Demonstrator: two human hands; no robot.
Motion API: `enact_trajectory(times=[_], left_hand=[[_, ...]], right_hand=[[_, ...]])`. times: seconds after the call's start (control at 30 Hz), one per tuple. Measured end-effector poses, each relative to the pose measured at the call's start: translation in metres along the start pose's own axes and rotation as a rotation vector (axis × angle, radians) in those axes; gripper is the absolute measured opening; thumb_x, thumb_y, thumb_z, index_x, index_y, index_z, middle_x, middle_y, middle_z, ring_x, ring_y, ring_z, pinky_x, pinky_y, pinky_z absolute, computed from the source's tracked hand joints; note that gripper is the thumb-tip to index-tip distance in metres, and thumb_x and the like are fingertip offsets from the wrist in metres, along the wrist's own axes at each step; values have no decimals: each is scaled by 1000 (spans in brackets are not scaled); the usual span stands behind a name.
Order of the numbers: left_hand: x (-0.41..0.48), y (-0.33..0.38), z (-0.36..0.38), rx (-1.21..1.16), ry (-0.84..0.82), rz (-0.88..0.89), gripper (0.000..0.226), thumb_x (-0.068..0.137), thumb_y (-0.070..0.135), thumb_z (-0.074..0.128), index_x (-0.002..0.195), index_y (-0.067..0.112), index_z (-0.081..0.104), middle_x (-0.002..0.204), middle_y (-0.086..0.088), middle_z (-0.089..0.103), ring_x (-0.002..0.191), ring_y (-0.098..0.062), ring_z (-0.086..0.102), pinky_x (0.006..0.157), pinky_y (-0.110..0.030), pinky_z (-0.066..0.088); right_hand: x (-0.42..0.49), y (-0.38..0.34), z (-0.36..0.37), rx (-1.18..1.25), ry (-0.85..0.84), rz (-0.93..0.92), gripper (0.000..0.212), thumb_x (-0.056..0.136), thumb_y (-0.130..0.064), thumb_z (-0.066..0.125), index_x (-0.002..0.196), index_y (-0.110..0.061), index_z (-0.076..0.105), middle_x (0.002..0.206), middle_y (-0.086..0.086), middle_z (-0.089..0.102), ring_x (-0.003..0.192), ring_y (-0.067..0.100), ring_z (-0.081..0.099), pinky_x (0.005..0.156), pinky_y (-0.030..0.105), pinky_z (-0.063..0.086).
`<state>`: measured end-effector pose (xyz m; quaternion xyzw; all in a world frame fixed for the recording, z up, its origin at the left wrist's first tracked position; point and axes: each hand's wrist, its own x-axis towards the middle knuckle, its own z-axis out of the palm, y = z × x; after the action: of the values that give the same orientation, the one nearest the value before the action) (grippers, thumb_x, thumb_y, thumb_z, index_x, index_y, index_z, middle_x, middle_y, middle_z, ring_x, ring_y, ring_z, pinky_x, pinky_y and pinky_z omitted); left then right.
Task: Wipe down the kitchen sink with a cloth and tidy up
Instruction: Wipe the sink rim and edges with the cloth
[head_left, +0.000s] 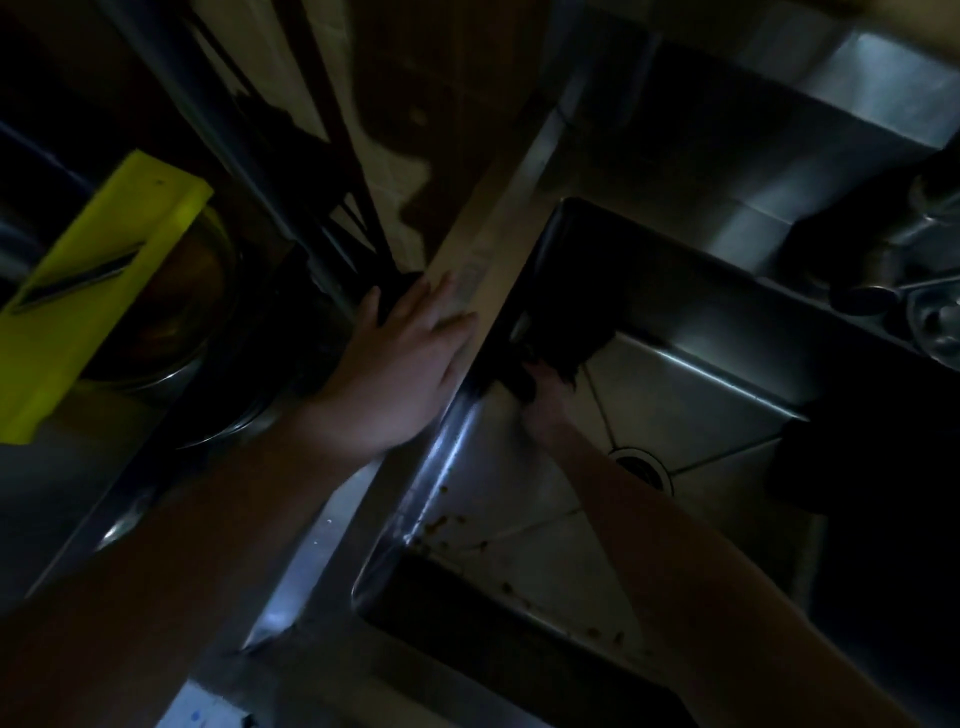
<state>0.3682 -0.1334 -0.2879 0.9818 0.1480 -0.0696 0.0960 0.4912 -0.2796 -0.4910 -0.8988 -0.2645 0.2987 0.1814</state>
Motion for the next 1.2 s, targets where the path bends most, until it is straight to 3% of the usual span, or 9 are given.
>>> enact_trajectory(times=[0.17,0.3,0.37,0.53,0.63,0.73,0.93,1.1,1.2], left_hand=[[2,0,3,18,10,-5,45,91,31,45,135,26,42,156,-8,17,142,-27,18,108,-56,18],[2,1,5,23,21,-6,48,89,30,49,136,25,41,156,-8,17,142,-28,19,108,-58,16],[1,1,6,32,26,-11,48,89,30,49,136,25,40,156,-9,18,141,-29,20,108,-59,17],[2,1,4,45,10,2,47,89,30,50,135,25,40,156,-9,18,141,-29,21,108,-58,17],[2,0,5,70,-4,3,49,91,32,49,138,27,36,157,-8,14,142,-28,17,109,-57,16],[2,1,4,61,-15,-8,49,93,33,45,140,28,32,158,-7,10,143,-27,14,110,-56,14],[0,4,-1,20,-37,-15,54,91,32,49,141,25,29,158,-6,4,144,-26,7,112,-56,9],[-18,-2,-7,18,-25,12,59,92,27,51,144,25,23,159,-5,0,145,-23,5,114,-53,5],[-38,-8,-8,47,-17,-11,59,93,24,50,145,24,21,159,-6,1,145,-25,7,114,-52,7]], right_hand=[[29,-14,2,7,30,33,61,85,-6,50,144,-19,37,154,7,30,140,32,29,115,41,26],[-3,-19,18,-103,-40,-102,48,95,-7,41,143,-15,39,156,5,26,144,28,21,118,37,17],[-40,-16,29,-145,-128,-191,49,95,-4,37,143,-16,39,156,3,25,145,28,15,119,36,15],[-113,9,54,-230,-376,-415,58,93,-9,40,146,-28,30,159,-7,16,146,29,8,116,36,27],[-105,17,54,-174,-325,-348,57,93,-8,40,146,-29,33,159,-7,14,147,24,12,115,30,25],[-69,11,43,-49,-111,-176,61,87,-2,44,143,-25,39,158,-2,22,144,21,24,112,31,31],[13,-15,7,247,127,28,50,85,6,50,135,-4,49,146,18,42,136,34,38,115,38,27],[-14,-31,23,108,-13,-21,42,86,-8,53,128,-7,57,138,17,51,128,35,46,107,42,36],[-69,-26,50,42,-177,-68,40,93,-26,45,130,-16,55,142,14,44,132,32,40,108,38,35]])
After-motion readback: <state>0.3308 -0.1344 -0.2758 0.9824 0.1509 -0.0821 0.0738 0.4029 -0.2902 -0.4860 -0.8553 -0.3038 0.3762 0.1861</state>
